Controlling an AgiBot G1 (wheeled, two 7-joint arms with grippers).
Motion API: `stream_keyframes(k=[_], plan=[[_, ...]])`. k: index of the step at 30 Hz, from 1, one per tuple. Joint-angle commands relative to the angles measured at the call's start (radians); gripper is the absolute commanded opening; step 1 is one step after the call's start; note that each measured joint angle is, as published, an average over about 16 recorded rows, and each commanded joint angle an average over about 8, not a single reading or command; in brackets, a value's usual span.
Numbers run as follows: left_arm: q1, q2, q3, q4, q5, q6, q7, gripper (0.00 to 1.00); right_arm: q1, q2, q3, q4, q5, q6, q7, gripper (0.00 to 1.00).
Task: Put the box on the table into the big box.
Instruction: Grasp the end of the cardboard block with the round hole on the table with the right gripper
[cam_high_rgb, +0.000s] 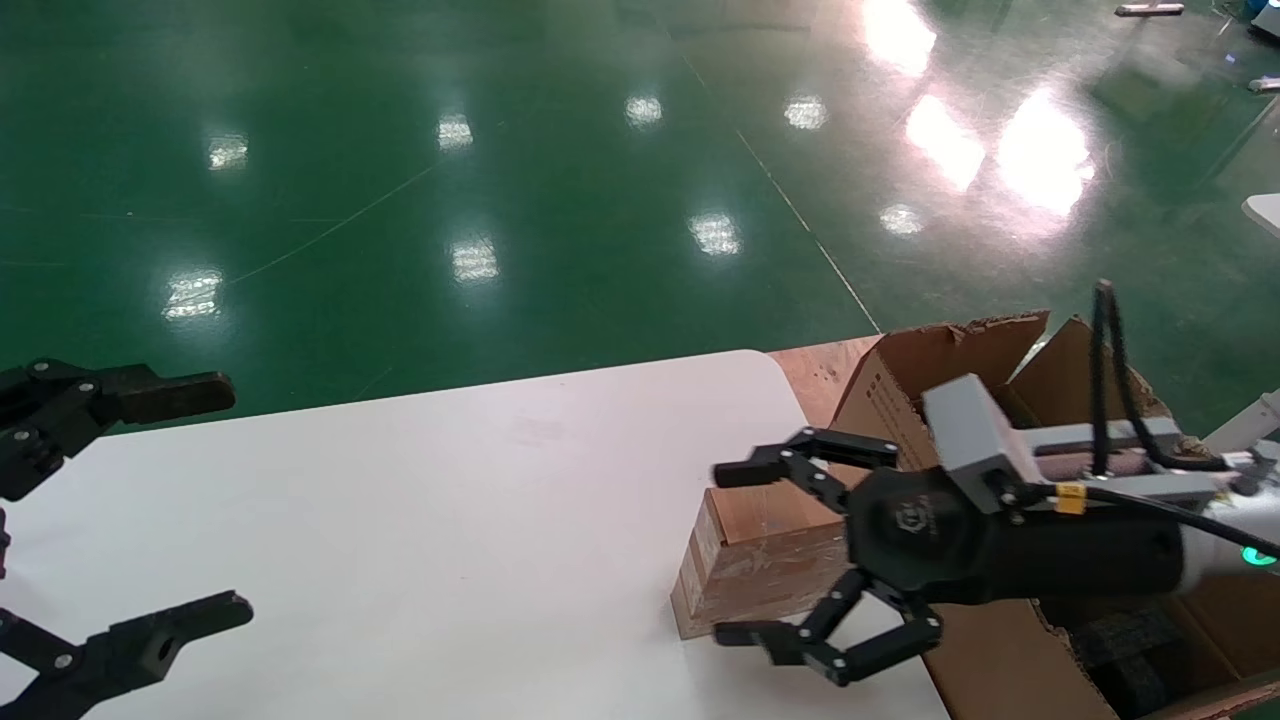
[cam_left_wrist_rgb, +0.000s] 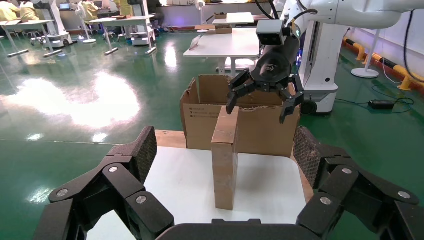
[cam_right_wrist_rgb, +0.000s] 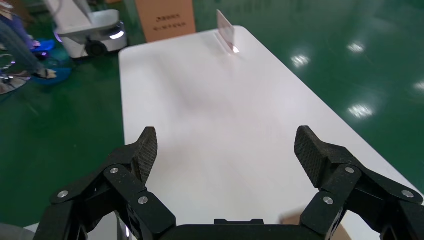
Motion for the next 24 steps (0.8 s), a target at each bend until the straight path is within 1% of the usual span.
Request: stream_keyframes(k=[1,6,7,8,16,24], plan=[[0.000,0.000,0.000,0.000,0.000,0.000,0.000,0.73,-0.013,0.024,-0.017,-0.024,0.012,-0.001,-0.027,1.00],[0.000,0.000,0.000,0.000,0.000,0.000,0.000,0.11,-0.021,0.046,-0.055,-0.063,0.048,0.000,-0.071,1.00],[0.000,0.000,0.000,0.000,0.000,0.000,0.000,0.03,-0.021,0.048,-0.063,-0.068,0.054,0.000,-0.078,1.00],[0.000,0.000,0.000,0.000,0.000,0.000,0.000,0.00,-0.019,0.049,-0.070,-0.073,0.059,0.000,-0.083,1.00],[0.000,0.000,0.000,0.000,0.000,0.000,0.000,0.00,0.011,0.052,-0.129,-0.131,0.065,0.002,-0.133,1.00],[0.000,0.000,0.000,0.000,0.000,0.000,0.000,0.00,0.067,0.045,-0.181,-0.241,0.038,0.002,-0.213,1.00]])
